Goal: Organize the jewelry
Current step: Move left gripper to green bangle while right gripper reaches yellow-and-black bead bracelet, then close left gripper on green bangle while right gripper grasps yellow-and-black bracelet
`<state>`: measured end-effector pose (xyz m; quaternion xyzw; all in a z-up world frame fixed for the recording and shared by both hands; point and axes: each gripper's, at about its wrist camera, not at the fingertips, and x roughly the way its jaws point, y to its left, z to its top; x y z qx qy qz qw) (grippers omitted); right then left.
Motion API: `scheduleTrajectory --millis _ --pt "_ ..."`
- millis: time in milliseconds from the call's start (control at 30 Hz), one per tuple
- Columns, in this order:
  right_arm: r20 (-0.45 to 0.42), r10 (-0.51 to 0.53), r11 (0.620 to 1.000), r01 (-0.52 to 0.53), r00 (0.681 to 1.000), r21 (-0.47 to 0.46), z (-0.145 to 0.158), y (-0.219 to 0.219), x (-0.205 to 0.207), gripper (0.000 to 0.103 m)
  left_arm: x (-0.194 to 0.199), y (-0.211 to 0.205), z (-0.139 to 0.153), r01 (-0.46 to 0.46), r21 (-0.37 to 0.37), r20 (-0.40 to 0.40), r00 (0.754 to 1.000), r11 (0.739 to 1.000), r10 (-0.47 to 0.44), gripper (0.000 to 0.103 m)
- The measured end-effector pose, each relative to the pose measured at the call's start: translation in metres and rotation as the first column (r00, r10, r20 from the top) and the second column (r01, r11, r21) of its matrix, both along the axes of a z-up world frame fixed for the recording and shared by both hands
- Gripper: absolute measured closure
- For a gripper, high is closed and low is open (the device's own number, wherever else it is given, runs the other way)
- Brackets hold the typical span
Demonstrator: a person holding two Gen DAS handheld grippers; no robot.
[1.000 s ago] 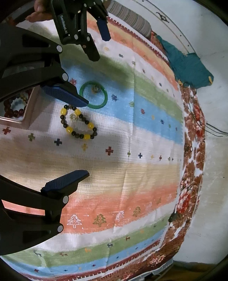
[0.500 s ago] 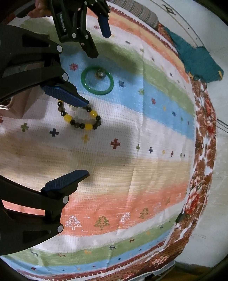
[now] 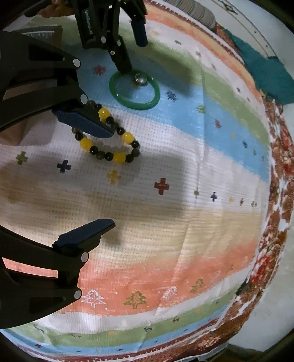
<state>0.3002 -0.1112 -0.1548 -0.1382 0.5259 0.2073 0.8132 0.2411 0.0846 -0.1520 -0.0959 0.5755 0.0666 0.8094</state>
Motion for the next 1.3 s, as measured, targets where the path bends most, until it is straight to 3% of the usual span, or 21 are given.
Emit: scheduleTrajectory --millis 433,600,867,1000,1300 --pt "-0.020 0.029 0.999 -0.029 0.999 -0.039 -0.018 0.010 0.006 0.029 0.009 -0.003 -0.019 0.027 0.025 -0.020 0.999 0.999 -0.026 0.024" --pt "-0.010 0.036 0.997 -0.036 0.999 -0.072 -0.023 0.013 0.005 0.030 0.009 -0.007 -0.022 0.042 0.082 -0.026 0.999 0.996 -0.040 0.036" --pt "-0.030 0.033 0.998 -0.034 0.999 -0.052 -0.022 0.011 0.005 0.061 0.007 -0.005 -0.020 0.043 0.116 -0.033 0.999 0.992 -0.039 0.067" --pt "-0.021 0.048 0.997 -0.050 0.999 -0.059 -0.021 0.014 0.002 0.086 0.004 -0.005 -0.021 0.055 0.119 -0.039 0.998 0.991 -0.050 0.093" --pt "-0.003 0.048 0.998 -0.048 0.999 -0.039 -0.014 0.013 0.000 0.091 0.004 -0.005 -0.017 0.040 0.122 -0.033 0.999 0.992 -0.037 0.095"
